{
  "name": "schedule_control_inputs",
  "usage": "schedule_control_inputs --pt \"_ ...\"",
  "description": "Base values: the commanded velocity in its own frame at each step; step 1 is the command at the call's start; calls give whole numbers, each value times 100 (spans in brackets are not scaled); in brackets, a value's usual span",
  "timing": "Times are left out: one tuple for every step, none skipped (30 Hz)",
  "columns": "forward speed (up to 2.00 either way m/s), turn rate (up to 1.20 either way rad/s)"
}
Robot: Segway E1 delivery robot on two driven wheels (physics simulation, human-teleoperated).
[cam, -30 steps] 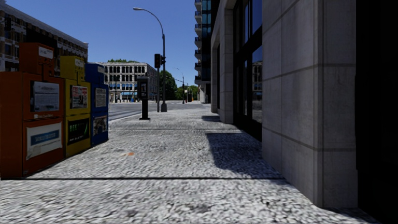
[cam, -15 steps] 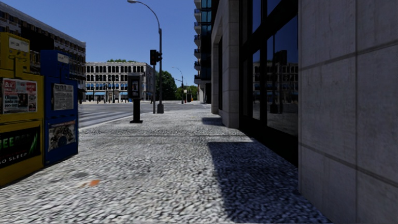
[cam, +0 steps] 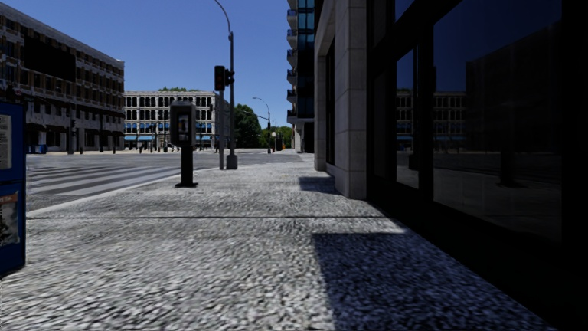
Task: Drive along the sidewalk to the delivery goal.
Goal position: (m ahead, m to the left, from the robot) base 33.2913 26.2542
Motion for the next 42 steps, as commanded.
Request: schedule_control_inputs --pt "200 0" --pt "200 0" --pt "200 0" --pt "200 0" --pt "200 0" --pt "200 0" --pt "200 0" --pt "200 0" --pt "200 0" --pt "200 0" --pt "200 0" --pt "200 0" --pt "200 0" --pt "200 0" --pt "200 0" --pt "200 0" --pt "200 0" --pt "200 0" --pt "200 0" --pt "200 0" --pt "200 0" --pt "200 0" --pt "200 0" --pt "200 0" --pt "200 0" --pt "200 0" --pt "200 0" --pt "200 0" --pt "200 0" --pt "200 0" --pt "200 0" --pt "200 0" --pt "200 0" --pt "200 0" --pt "200 0" --pt "200 0" --pt "200 0" --pt "200 0" --pt "200 0" --pt "200 0" --pt "200 0" --pt "200 0"
